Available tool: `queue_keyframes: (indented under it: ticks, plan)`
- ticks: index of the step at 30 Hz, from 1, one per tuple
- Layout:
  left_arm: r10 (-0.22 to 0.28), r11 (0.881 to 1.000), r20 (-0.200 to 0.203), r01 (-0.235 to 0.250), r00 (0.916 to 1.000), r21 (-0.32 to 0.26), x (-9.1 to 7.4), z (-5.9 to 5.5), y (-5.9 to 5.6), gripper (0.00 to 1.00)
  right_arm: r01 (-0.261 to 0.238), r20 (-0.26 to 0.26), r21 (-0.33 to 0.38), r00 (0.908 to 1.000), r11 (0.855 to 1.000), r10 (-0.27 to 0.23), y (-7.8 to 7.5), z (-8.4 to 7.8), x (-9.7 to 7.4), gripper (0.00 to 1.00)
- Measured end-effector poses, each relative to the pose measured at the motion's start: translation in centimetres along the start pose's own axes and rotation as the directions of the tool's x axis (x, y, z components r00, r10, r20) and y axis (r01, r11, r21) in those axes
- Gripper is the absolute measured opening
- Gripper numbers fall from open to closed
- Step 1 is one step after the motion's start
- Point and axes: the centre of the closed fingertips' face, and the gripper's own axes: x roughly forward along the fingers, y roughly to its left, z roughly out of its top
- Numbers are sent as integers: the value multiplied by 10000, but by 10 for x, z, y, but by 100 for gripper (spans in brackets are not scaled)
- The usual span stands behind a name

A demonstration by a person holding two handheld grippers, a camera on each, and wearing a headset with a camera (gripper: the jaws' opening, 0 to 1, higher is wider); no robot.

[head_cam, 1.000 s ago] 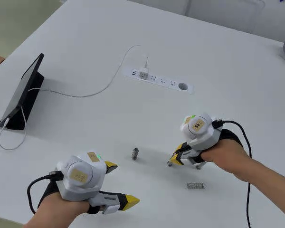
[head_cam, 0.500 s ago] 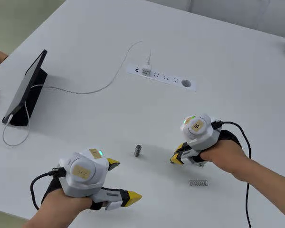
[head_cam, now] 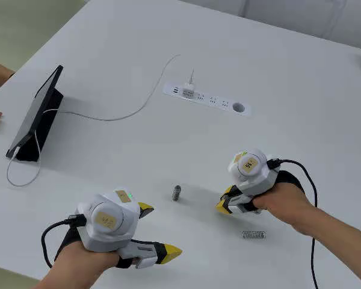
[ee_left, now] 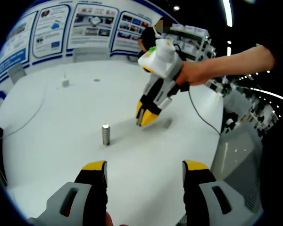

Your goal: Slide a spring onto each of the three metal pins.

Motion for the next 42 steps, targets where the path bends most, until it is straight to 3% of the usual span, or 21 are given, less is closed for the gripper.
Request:
queue_keyframes:
  ticks: [20,33,42]
  plan:
    - [-100,9998,-120,102,9999,165,-3,1,-12,66,690,532,-56,9962,9976,-686,16,-12,-27,49]
    - [-145,9996,-188,150,9997,229,-3,1,-22,67,1141,1057,398,9874,9927,-1177,40,-23,-40,55]
    - [-314,9984,-349,330,9989,456,-2,2,-30,67,1412,1501,785,9770,9869,-1517,46,-28,-47,60]
